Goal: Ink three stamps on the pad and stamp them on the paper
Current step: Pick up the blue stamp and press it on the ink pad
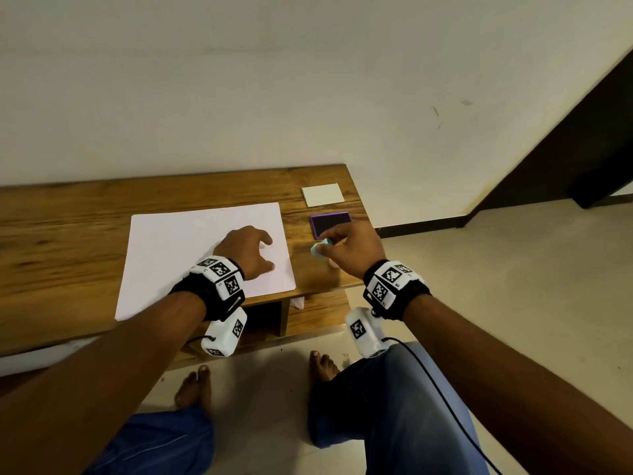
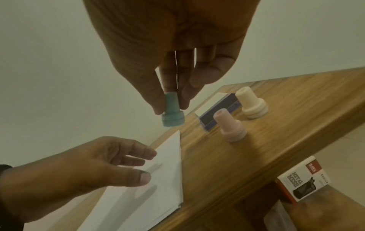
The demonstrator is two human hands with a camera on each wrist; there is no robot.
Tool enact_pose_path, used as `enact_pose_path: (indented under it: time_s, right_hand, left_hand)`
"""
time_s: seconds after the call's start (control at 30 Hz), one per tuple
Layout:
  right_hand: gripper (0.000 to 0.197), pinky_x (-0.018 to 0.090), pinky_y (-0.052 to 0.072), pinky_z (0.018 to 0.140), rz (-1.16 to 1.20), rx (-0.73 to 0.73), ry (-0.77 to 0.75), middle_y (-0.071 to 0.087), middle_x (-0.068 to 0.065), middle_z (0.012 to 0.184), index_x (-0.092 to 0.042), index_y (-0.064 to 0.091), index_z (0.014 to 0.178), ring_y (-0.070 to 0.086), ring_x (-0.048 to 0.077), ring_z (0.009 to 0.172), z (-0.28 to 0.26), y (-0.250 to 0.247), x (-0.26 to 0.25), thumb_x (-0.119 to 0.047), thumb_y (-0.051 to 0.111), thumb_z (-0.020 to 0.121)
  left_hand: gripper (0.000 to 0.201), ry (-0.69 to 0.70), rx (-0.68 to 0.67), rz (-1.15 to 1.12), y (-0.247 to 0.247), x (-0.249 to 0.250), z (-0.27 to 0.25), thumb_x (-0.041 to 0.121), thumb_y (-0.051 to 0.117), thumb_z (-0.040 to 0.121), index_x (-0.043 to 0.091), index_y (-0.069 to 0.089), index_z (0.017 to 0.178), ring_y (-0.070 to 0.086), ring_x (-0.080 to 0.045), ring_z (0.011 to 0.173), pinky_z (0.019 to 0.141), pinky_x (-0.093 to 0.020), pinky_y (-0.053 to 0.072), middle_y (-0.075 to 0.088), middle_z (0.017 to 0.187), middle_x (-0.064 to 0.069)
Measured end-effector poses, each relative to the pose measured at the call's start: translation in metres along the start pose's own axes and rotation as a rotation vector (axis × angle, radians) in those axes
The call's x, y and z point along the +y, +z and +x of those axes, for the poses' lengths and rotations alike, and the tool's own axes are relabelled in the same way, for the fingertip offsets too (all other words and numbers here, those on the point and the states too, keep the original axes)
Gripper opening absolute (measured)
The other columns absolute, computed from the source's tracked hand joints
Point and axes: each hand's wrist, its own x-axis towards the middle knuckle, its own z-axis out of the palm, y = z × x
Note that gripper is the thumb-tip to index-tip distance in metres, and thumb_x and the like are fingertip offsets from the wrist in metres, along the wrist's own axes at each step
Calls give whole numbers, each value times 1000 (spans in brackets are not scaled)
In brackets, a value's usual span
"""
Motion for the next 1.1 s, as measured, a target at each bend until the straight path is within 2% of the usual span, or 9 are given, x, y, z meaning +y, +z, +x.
enact_pose_path:
  time_s: [0.13,0.27,0.37,0.47,0.63,0.73,0.83,0.97,1.1]
  right_hand:
    - [30,28,55,78,73,40,-17,72,-5,93,-15,77,102,64,9,86,-9,2,-3,-36,80,81]
    - [22,36,60,77,243,52,32,73,-6,83,-18,79,96,66,10,74,-14,9,-10,-33,81,80]
    - [16,33,56,75,385,38,47,75,-5,82,-16,79,91,66,6,72,-24,13,-22,-27,81,80]
    - [14,27,49,67,457,29,17,75,-4,78,-14,80,91,63,1,64,-35,14,-30,-26,80,82]
    - [11,26,52,61,575,12,27,76,8,76,-13,80,83,64,14,64,-51,10,-37,-23,77,86]
    - [13,25,53,62,636,-7,36,75,11,77,-10,79,83,66,15,67,-57,8,-35,-21,76,87]
    - [15,22,55,65,712,-43,57,76,11,84,-6,79,92,69,14,73,-62,5,-32,-19,75,88]
    - [20,25,55,72,835,-62,86,76,18,96,-2,77,100,70,18,82,-67,4,-26,-18,74,89]
    - [12,25,55,73,846,-47,87,77,8,88,-9,78,97,70,12,80,-69,2,-23,-16,72,90]
  left_hand:
    - [43,47,111,-125,-11,7,-15,35,78,76,24,66,116,59,-19,111,86,-29,44,65,121,1]
    - [47,81,81,-613,-17,19,-39,23,81,74,19,66,119,63,-14,101,79,-20,49,68,113,1]
    - [54,77,42,-821,-14,27,-61,15,83,72,19,64,122,66,-16,102,86,-29,54,67,116,1]
    - [47,90,112,-887,-11,32,-80,12,81,74,16,67,118,69,-11,95,84,-25,55,69,112,3]
    - [31,60,206,-897,-8,38,-99,13,79,77,19,72,107,68,0,82,73,-15,52,71,96,8]
    - [30,57,194,-889,-8,40,-105,17,77,80,20,72,110,67,-1,85,73,-15,51,71,98,7]
    - [30,52,181,-912,-8,43,-109,18,76,81,19,72,110,68,-7,93,80,-19,53,72,104,4]
    - [31,46,178,-989,-7,49,-111,15,75,81,13,72,112,67,-1,90,78,-14,53,73,103,2]
    - [31,38,176,-1036,-4,53,-111,13,74,81,11,71,112,69,-3,90,82,-19,56,73,103,0]
